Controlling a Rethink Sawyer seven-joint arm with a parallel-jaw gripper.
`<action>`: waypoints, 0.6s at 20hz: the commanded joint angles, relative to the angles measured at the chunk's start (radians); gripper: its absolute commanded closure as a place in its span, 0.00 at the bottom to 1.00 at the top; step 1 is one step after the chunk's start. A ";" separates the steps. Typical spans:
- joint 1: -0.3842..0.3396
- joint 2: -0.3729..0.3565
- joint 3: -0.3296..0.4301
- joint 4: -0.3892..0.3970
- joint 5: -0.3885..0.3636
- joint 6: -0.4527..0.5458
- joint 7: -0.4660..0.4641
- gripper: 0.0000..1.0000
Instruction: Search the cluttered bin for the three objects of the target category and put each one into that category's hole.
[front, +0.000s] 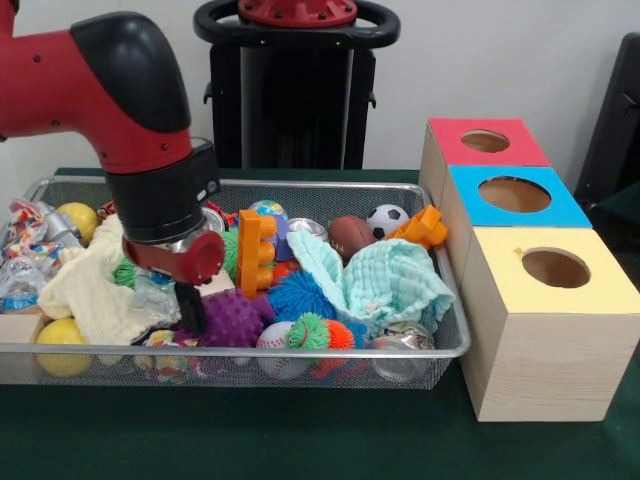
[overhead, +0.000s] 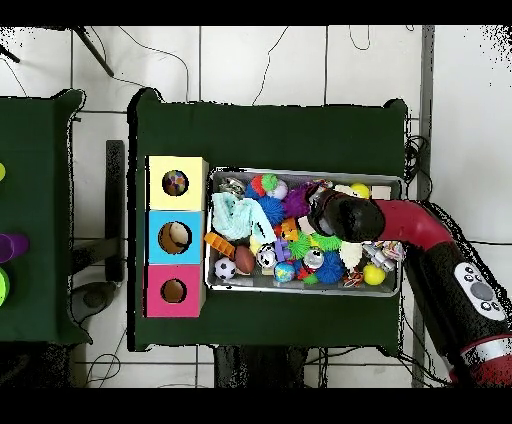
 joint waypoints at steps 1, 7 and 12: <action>-0.033 0.037 0.072 -0.096 0.041 0.213 -0.383 1.00; -0.007 0.046 0.068 -0.143 0.051 0.255 -0.383 1.00; 0.021 0.037 0.064 -0.169 0.062 0.283 -0.362 1.00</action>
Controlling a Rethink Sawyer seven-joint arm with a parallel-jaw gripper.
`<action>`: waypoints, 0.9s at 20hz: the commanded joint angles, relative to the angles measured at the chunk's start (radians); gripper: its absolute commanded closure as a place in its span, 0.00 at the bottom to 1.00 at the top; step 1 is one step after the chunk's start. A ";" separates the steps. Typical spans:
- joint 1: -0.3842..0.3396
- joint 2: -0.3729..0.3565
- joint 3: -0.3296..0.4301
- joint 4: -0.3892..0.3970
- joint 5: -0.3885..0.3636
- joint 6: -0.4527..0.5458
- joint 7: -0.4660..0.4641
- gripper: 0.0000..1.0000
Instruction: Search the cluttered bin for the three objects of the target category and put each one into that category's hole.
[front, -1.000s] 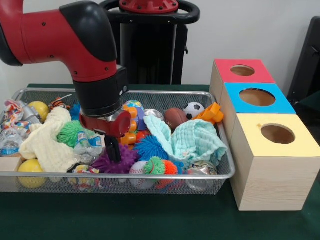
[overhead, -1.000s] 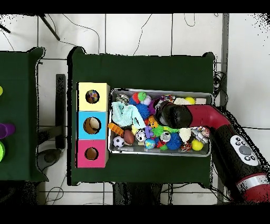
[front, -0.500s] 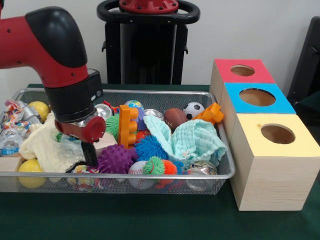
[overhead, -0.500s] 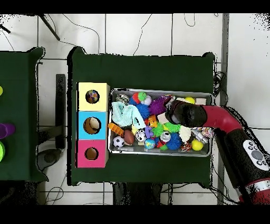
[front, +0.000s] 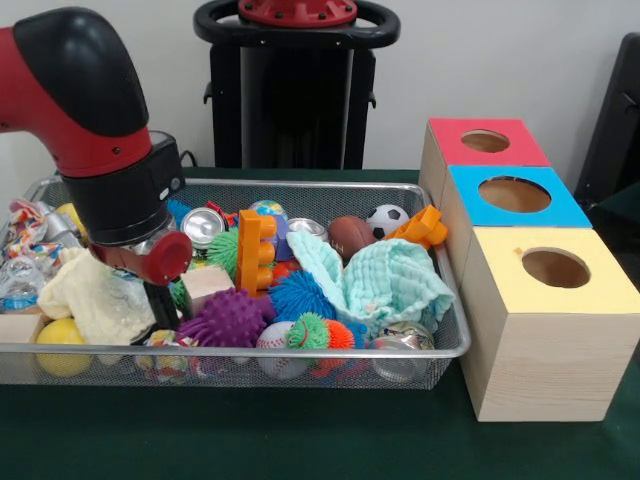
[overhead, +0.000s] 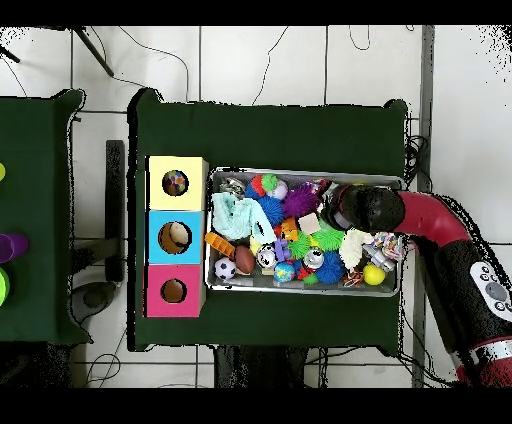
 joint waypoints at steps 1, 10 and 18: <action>0.039 0.026 0.045 -0.089 0.018 0.124 -0.286 1.00; 0.096 0.051 0.018 -0.128 0.005 0.122 -0.257 1.00; 0.112 0.050 0.011 -0.136 0.007 0.120 -0.244 1.00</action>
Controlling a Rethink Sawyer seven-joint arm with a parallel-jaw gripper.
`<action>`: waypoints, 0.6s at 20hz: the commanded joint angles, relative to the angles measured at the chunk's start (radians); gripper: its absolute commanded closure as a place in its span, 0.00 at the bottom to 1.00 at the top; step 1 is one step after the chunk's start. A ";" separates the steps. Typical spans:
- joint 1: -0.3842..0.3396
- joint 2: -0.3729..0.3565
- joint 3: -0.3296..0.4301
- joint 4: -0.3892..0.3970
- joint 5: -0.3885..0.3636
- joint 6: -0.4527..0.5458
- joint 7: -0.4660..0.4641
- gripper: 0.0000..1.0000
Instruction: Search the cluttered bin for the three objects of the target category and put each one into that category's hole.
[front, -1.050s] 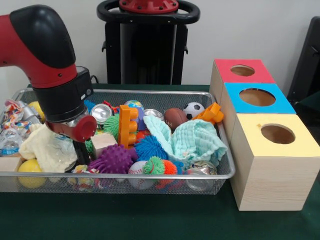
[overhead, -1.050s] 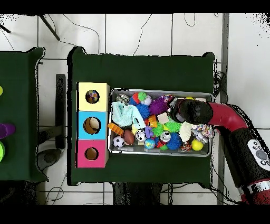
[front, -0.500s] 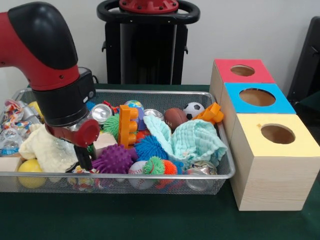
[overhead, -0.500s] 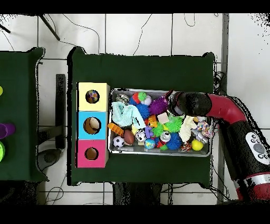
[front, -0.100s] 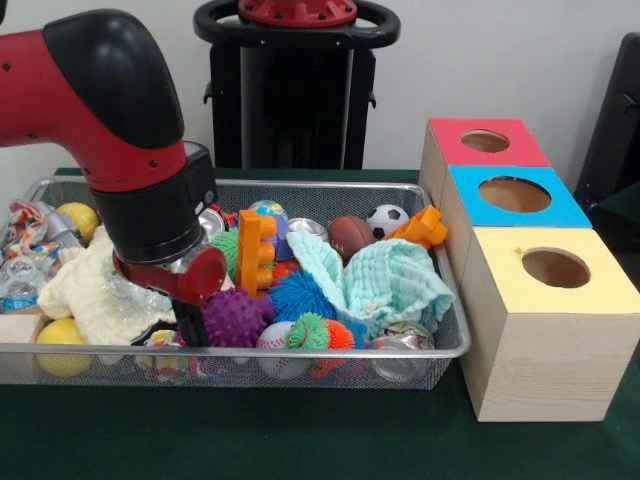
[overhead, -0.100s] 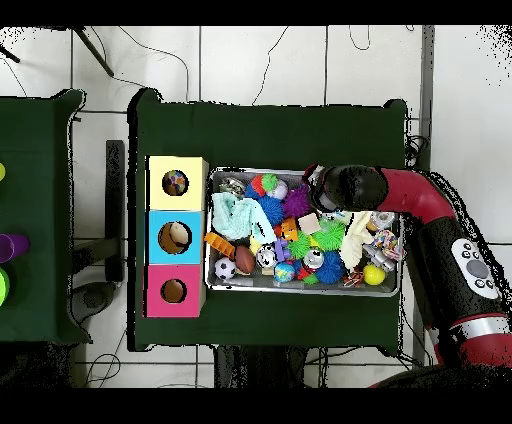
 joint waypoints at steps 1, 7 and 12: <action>0.007 0.032 0.007 -0.030 -0.004 0.049 -0.242 1.00; -0.011 0.024 0.006 0.012 -0.010 0.011 -0.235 1.00; -0.027 0.031 0.014 0.017 -0.009 0.005 -0.252 1.00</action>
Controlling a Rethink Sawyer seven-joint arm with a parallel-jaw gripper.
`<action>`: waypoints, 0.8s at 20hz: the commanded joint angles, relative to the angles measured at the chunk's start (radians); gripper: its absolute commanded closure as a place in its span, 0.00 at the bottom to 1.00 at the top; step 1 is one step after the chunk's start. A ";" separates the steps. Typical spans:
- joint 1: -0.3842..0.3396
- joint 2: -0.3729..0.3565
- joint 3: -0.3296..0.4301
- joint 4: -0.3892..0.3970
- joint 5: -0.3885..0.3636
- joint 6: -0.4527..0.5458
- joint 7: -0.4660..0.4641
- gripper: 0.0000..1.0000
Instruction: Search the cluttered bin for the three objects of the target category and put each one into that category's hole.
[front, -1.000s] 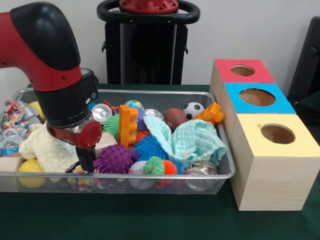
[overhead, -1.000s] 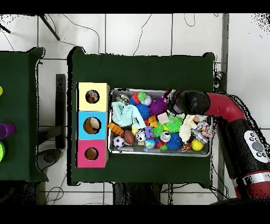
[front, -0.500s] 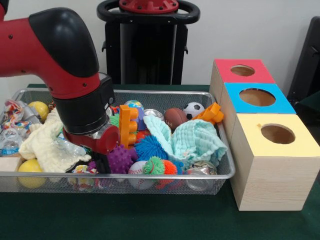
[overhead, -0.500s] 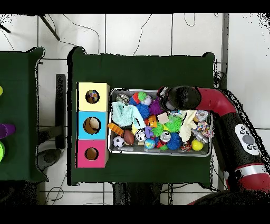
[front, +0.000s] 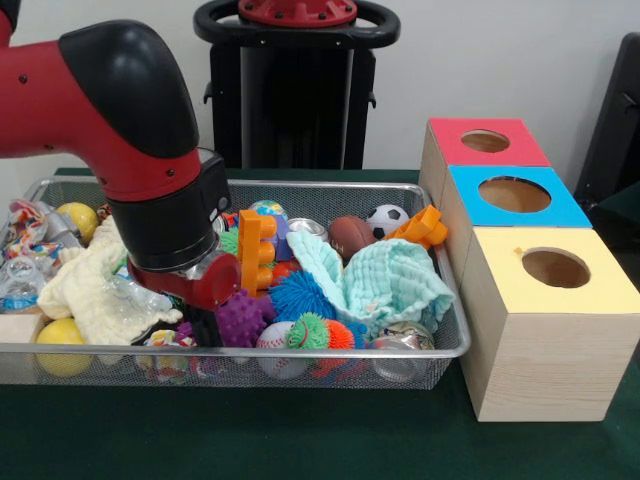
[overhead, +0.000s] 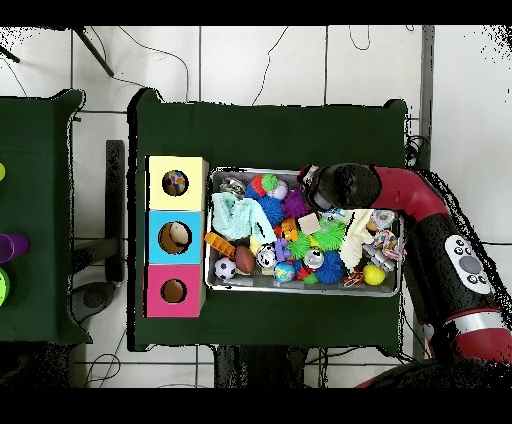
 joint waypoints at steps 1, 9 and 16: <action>-0.038 0.014 0.013 0.041 -0.012 -0.014 -0.248 1.00; -0.078 0.034 0.025 0.053 -0.024 -0.034 -0.279 1.00; -0.069 0.029 0.021 0.079 -0.050 -0.074 -0.248 1.00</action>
